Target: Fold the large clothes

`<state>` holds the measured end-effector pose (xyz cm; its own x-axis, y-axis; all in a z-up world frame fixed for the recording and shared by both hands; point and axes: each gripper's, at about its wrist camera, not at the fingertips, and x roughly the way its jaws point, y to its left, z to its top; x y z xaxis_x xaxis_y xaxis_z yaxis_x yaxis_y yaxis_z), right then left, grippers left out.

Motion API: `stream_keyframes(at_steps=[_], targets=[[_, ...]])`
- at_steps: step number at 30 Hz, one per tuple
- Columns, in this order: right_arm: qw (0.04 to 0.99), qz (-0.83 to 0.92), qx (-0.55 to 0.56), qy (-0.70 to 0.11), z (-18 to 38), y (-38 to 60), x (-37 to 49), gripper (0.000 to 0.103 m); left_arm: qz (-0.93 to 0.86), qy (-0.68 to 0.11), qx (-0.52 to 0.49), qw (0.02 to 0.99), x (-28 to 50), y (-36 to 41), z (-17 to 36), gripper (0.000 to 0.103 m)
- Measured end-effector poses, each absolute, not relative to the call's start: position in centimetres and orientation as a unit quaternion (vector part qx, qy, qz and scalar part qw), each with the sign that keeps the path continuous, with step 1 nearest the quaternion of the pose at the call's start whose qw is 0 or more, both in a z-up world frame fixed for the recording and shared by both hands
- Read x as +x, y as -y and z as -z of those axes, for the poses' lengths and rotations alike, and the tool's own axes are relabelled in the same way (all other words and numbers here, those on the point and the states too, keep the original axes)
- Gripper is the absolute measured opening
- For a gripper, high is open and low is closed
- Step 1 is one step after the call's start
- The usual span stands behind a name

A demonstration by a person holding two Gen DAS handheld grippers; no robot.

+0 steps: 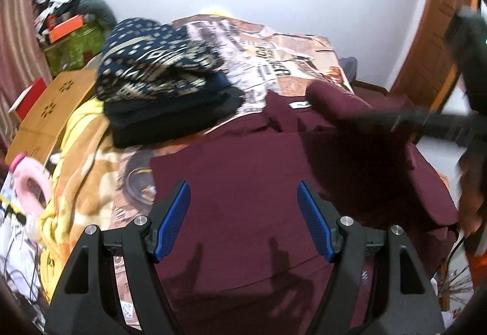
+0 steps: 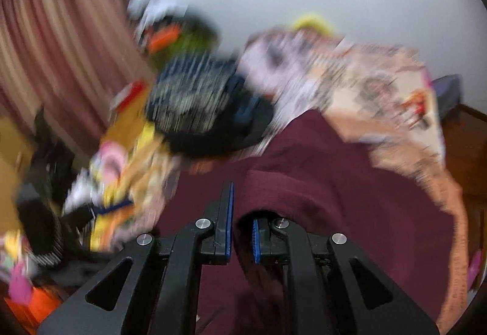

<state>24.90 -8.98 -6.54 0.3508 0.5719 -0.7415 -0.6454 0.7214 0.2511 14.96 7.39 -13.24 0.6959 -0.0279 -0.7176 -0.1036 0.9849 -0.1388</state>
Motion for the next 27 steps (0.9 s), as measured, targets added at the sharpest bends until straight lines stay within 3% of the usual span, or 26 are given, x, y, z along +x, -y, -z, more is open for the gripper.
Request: stream_keyframes(at_steps=[6,13,21,25,27], targets=[[0.745,-0.381,-0.119,-0.535,13.7,4.7,23.9,0.013,-0.041,-0.403,-0.094,0.91,14.0,-9.4,14.5,0.071],[0.715,-0.371,-0.126,-0.579,14.9,5.8,23.4,0.021,-0.037,-0.411,-0.082,0.907,14.5,-8.8,14.8,0.071],[0.767,-0.352,-0.154,-0.514,9.8,9.2,21.4,0.027,-0.001,-0.389,-0.039,0.92,16.1,-5.1,12.3,0.071],[0.819,-0.311,-0.157,-0.455,7.3,12.3,20.8,0.051,0.028,-0.377,-0.004,0.926,17.5,-1.9,10.8,0.072],[0.847,-0.284,-0.147,-0.425,6.0,14.5,20.7,0.053,0.044,-0.374,0.008,0.926,18.1,-0.4,10.5,0.072]])
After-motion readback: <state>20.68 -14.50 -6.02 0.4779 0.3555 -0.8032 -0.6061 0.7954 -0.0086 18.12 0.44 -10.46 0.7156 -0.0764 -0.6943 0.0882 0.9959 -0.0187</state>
